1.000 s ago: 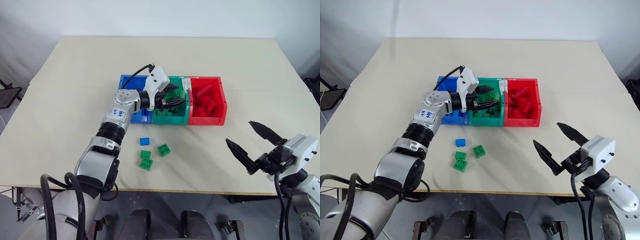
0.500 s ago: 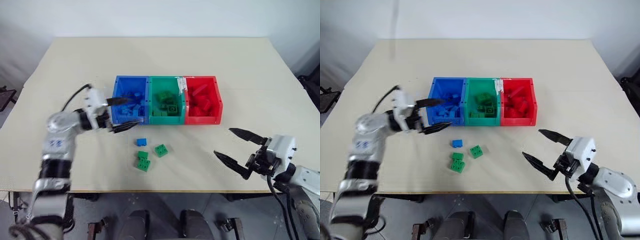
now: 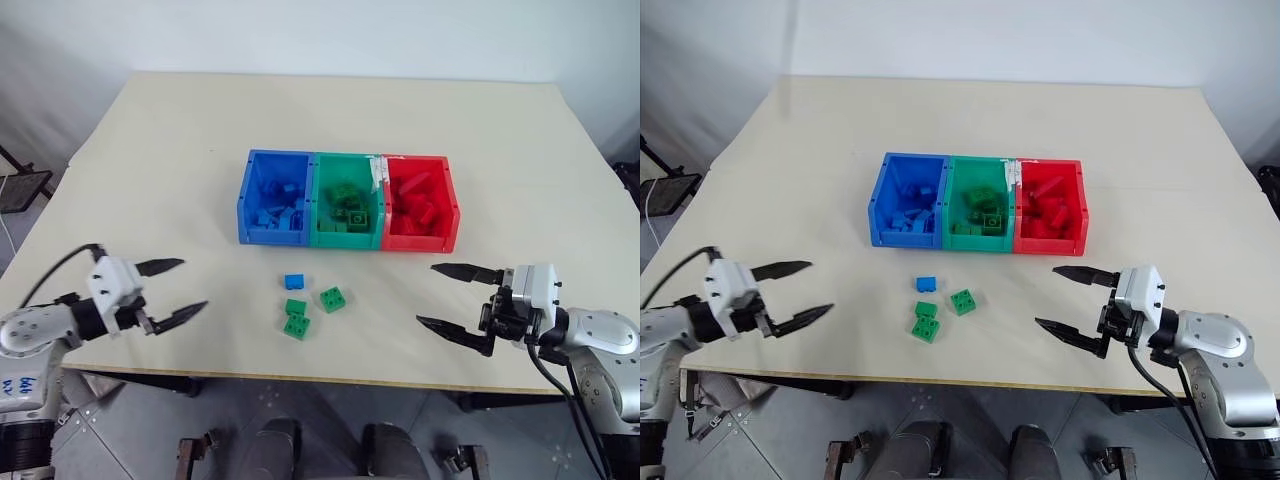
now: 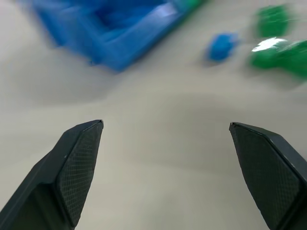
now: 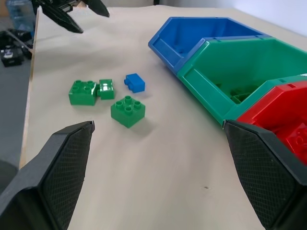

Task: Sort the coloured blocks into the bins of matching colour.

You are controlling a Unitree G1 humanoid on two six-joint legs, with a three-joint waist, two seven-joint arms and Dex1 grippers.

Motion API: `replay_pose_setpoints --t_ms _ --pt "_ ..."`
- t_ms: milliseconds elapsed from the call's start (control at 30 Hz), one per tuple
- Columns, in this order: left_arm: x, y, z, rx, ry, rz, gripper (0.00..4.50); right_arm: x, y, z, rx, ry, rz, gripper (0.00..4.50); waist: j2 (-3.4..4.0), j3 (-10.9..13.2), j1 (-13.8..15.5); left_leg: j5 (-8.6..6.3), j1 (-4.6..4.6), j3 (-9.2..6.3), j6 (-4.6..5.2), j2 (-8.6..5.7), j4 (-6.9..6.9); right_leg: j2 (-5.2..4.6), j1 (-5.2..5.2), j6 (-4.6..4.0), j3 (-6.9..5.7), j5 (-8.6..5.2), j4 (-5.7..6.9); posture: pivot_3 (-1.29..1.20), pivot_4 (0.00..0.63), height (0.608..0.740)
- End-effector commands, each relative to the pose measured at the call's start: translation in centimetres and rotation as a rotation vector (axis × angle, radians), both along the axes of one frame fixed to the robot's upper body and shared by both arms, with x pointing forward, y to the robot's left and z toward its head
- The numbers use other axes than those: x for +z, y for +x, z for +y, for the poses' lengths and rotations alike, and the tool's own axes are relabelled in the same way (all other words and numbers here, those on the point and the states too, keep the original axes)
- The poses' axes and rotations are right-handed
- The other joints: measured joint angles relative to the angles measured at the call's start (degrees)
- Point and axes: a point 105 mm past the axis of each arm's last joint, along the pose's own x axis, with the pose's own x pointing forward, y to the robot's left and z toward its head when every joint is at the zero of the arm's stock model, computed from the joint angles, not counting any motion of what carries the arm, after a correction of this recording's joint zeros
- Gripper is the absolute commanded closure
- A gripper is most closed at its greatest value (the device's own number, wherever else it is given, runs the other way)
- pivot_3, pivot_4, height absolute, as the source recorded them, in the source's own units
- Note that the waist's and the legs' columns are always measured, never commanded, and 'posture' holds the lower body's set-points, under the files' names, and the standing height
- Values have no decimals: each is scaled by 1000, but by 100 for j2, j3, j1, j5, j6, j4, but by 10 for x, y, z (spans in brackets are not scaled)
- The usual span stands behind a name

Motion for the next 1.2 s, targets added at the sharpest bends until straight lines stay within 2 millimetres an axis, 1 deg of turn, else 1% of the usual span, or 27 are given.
replay_pose_setpoints --t_ms 33,100,167,233,267,300,400,500,667,867,967,1000,1200 --pt "1 -12 -37 -160 36 54 13 6 0 -8 -32 -11 -31 0 0 0 -16 0 0 1 -1 2 -3 2 -1 -1 0 -1 3 0 150 740" --pt "9 -7 -62 -211 10 26 13 5 -3 -13 -66 -3 -22 0 2 1 -15 0 0 2 -2 5 -10 7 -2 -2 -1 -1 7 0 150 740" --pt "18 9 -85 -197 -29 7 13 1 -8 -21 -99 -13 -5 0 3 2 29 1 -1 2 -3 4 -9 7 -3 -4 -2 -2 8 0 150 740" --pt "24 20 -104 -180 -42 32 13 -3 -14 -27 -133 -27 8 0 2 1 58 1 -2 -1 0 -3 5 4 2 -3 -6 -2 9 0 150 740" --pt "23 22 -110 -180 -4 31 13 -4 -16 -30 -149 -28 11 0 1 1 40 1 -2 1 0 -4 5 5 4 -2 -5 -1 15 0 150 740" --pt "22 20 -117 -207 28 43 13 -5 -18 -32 -165 -29 15 0 1 1 18 2 -2 3 1 -4 4 6 6 1 -5 0 17 0 150 740" --pt "20 17 -138 -237 85 148 13 -8 -27 -38 -214 -29 21 0 2 1 -25 1 -1 15 1 -9 -5 10 1 1 0 0 16 0 150 740" --pt "16 19 -151 -248 133 169 13 -10 -33 -39 -251 -20 30 0 2 1 -37 1 0 16 1 -4 -9 15 -1 1 2 0 14 0 150 740" --pt "2 25 -172 -231 190 239 13 -14 -40 -37 -286 -25 35 0 2 1 15 1 -2 15 2 -6 1 12 3 1 4 0 14 0 150 740" --pt "-11 34 -180 -174 252 248 13 -12 -45 -33 -319 -14 24 0 2 1 12 2 -3 12 3 -8 2 11 2 1 4 0 14 0 150 740" --pt "-16 40 -178 -149 268 234 607 -11 -47 -30 -324 -11 20 0 2 1 5 3 -3 12 3 -9 1 12 2 2 4 0 13 0 150 740" --pt "-16 40 -178 -150 270 235 875 -10 -48 -29 -325 -10 19 0 2 1 7 3 -3 12 3 -9 1 13 2 1 4 0 13 0 150 740" --pt "-14 38 -178 -186 250 227 2833 -9 -48 -27 -326 -8 15 0 2 1 9 3 -2 12 3 -6 2 11 3 1 4 0 11 0 150 740"
